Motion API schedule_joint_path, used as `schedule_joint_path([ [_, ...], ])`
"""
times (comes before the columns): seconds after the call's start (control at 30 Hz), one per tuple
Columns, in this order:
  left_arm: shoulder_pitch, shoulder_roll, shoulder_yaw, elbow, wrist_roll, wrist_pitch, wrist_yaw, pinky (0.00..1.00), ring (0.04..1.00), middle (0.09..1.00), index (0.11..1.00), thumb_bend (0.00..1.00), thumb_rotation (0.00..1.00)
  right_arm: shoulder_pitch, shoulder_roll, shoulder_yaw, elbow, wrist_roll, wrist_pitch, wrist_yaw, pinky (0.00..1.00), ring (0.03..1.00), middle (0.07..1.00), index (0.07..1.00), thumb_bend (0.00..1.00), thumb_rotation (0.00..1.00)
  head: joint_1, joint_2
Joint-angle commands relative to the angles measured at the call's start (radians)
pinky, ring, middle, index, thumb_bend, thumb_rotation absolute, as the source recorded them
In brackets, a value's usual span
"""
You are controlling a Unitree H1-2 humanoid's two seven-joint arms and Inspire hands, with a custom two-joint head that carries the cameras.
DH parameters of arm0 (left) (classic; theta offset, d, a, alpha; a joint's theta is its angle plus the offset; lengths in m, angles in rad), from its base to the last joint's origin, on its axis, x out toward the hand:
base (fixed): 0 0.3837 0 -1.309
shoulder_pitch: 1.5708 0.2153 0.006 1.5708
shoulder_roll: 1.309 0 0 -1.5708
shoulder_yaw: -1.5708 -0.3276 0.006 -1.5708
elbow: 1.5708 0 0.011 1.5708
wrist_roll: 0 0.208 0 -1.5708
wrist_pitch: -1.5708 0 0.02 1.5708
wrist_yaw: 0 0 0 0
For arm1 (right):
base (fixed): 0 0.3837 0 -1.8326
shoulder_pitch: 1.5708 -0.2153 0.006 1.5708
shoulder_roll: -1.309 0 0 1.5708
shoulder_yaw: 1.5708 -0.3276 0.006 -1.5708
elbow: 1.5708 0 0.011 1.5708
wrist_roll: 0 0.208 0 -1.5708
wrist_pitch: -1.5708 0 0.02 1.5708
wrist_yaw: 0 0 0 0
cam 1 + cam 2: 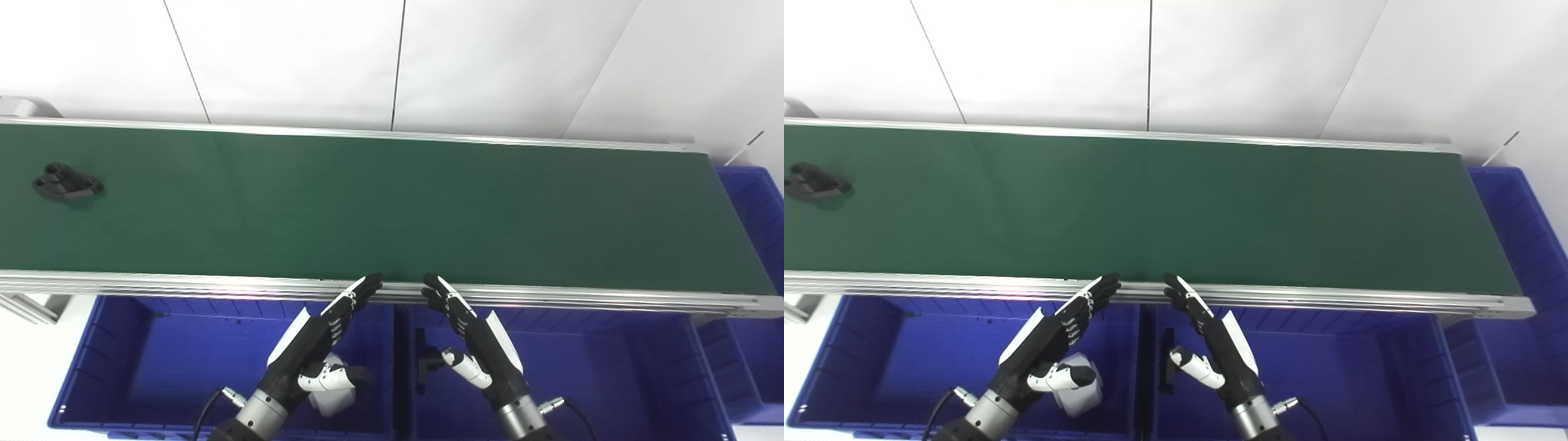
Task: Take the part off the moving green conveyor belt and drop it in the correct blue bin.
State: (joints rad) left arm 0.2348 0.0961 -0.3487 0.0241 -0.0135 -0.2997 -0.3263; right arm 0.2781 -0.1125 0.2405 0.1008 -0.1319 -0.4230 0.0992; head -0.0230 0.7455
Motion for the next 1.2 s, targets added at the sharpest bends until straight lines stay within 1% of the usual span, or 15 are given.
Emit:
schedule_joint_path([
  [0.0, -0.007, -0.006, 0.003, -0.016, 0.001, -0.036, 0.004, 1.00, 0.977, 0.948, 0.935, 0.87, 0.66, -0.003, -0.002, 0.000, -0.022, 0.001, -0.047, -0.009, 0.88, 0.907, 0.940, 0.935, 0.90, 0.95, 0.001, 0.000],
  [0.07, -0.006, -0.009, 0.003, -0.012, 0.008, -0.046, 0.009, 1.00, 0.974, 0.945, 0.932, 0.87, 0.68, -0.002, -0.004, 0.000, -0.023, -0.001, -0.047, -0.013, 0.88, 0.906, 0.940, 0.934, 0.90, 0.96, 0.003, 0.000],
  [0.13, -0.005, -0.011, 0.003, -0.012, 0.016, -0.049, 0.013, 0.99, 0.968, 0.942, 0.930, 0.86, 0.73, -0.002, -0.006, 0.001, -0.024, -0.002, -0.046, -0.016, 0.88, 0.905, 0.940, 0.935, 0.91, 0.97, 0.003, 0.000],
  [0.2, -0.004, -0.015, 0.003, -0.011, 0.025, -0.051, 0.019, 0.99, 0.966, 0.941, 0.930, 0.86, 0.75, -0.002, -0.006, 0.001, -0.023, -0.001, -0.045, -0.017, 0.87, 0.905, 0.940, 0.935, 0.91, 0.98, 0.004, 0.000],
  [0.27, -0.003, -0.021, 0.005, -0.008, 0.035, -0.053, 0.027, 0.97, 0.959, 0.938, 0.925, 0.87, 0.79, -0.002, -0.006, 0.002, -0.023, 0.003, -0.045, -0.017, 0.88, 0.906, 0.939, 0.934, 0.91, 0.98, 0.004, -0.001],
  [0.37, -0.006, -0.032, 0.010, 0.009, 0.048, -0.075, 0.041, 0.95, 0.948, 0.925, 0.917, 0.87, 0.83, -0.001, -0.008, 0.002, -0.024, 0.010, -0.045, -0.015, 0.88, 0.907, 0.939, 0.931, 0.90, 0.98, 0.005, -0.001],
  [0.43, -0.006, -0.038, 0.012, 0.006, 0.051, -0.065, 0.047, 0.95, 0.954, 0.925, 0.916, 0.87, 0.85, 0.000, -0.010, 0.003, -0.026, 0.006, -0.046, -0.018, 0.88, 0.906, 0.940, 0.932, 0.90, 0.99, 0.006, -0.002],
  [0.57, -0.005, -0.047, 0.015, -0.001, 0.059, -0.058, 0.059, 0.96, 0.957, 0.925, 0.914, 0.85, 0.87, 0.004, -0.011, 0.004, -0.035, 0.005, -0.045, -0.021, 0.88, 0.907, 0.941, 0.931, 0.90, 1.00, 0.006, -0.002],
  [0.63, -0.003, -0.047, 0.016, -0.003, 0.062, -0.057, 0.060, 0.96, 0.958, 0.928, 0.916, 0.82, 0.88, 0.005, -0.013, 0.006, -0.038, -0.002, -0.046, -0.027, 0.88, 0.903, 0.939, 0.929, 0.89, 1.00, 0.005, -0.003],
  [0.9, -0.004, -0.047, 0.015, 0.001, 0.054, -0.068, 0.053, 0.96, 0.960, 0.930, 0.910, 0.77, 0.88, 0.010, -0.018, 0.014, -0.050, -0.005, -0.045, -0.037, 0.87, 0.900, 0.935, 0.930, 0.89, 1.00, 0.005, -0.005],
  [1.0, -0.001, -0.048, 0.016, -0.003, 0.050, -0.051, 0.053, 0.97, 0.961, 0.927, 0.910, 0.79, 0.87, 0.011, -0.020, 0.016, -0.052, 0.000, -0.046, -0.038, 0.87, 0.900, 0.937, 0.930, 0.89, 1.00, 0.005, -0.007],
  [1.17, -0.004, -0.045, 0.014, 0.005, 0.048, -0.060, 0.048, 0.96, 0.963, 0.926, 0.911, 0.80, 0.86, 0.010, -0.021, 0.018, -0.052, -0.002, -0.046, -0.042, 0.87, 0.894, 0.935, 0.931, 0.89, 0.99, 0.004, -0.009],
])
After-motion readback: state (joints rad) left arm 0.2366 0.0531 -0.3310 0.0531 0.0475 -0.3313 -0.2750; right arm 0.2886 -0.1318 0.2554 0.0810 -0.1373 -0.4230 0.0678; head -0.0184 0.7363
